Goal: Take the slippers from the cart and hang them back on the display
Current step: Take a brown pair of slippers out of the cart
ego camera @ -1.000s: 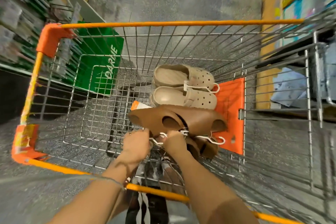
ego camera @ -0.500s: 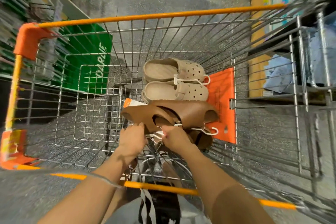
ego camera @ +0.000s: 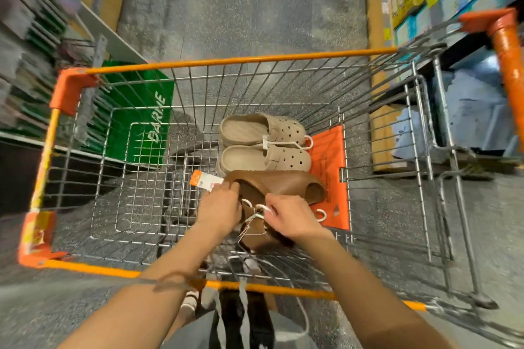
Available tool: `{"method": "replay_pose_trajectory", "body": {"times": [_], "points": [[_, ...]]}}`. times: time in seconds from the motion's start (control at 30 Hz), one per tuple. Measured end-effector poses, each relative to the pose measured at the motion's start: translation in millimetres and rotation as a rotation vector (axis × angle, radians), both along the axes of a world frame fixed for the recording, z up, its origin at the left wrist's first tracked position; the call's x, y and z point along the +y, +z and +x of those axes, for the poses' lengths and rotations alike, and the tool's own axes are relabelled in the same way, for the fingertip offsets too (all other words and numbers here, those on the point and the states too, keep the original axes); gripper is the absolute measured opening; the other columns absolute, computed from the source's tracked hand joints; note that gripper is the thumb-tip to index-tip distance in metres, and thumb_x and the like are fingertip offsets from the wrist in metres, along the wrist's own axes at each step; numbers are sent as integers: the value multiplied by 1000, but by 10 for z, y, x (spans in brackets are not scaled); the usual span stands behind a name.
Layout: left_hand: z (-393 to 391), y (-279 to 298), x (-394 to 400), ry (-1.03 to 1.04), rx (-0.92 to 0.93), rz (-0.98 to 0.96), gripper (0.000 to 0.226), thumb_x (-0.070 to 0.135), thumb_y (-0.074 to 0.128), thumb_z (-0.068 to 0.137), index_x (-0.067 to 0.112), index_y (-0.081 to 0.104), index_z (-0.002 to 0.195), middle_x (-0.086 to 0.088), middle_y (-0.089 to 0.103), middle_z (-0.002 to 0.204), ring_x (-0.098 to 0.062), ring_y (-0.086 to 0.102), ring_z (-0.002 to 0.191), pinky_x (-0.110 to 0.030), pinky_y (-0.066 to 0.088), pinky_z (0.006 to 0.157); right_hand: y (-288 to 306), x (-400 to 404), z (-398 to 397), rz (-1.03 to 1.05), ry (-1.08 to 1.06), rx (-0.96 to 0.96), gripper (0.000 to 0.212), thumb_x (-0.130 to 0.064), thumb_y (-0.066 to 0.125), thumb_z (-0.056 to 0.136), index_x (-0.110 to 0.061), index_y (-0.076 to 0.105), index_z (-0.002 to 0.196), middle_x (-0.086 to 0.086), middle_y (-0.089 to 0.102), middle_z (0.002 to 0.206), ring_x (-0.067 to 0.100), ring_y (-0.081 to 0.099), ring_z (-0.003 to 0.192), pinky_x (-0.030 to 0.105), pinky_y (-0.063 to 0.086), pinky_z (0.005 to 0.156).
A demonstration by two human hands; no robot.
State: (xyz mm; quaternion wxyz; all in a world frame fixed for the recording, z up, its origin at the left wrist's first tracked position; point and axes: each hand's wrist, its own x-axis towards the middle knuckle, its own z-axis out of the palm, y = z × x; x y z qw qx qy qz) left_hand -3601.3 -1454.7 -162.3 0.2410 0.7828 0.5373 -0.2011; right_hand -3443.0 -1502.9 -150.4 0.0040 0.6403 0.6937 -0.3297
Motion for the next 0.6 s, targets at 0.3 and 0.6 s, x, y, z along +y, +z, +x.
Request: {"method": "replay_pose_trajectory", "body": {"times": [0.3, 0.6], "points": [[-193, 855, 208, 50, -190, 162, 41, 39, 52, 89, 21, 53, 127, -8, 48, 118, -26, 48, 109, -36, 45, 90, 1313, 754, -250, 315, 363, -126, 17, -23, 42, 95, -12, 53, 101, 10, 64, 98, 28, 60, 88, 31, 43, 68], [-1068, 2155, 588, 389, -155, 717, 38, 38, 50, 89, 30, 54, 126, 0, 56, 117, -24, 44, 114, -34, 35, 89, 2787, 1518, -1337, 693, 648, -158, 17, -19, 42, 94, -8, 47, 106, 14, 60, 109, 34, 60, 99, 42, 42, 75]]}}
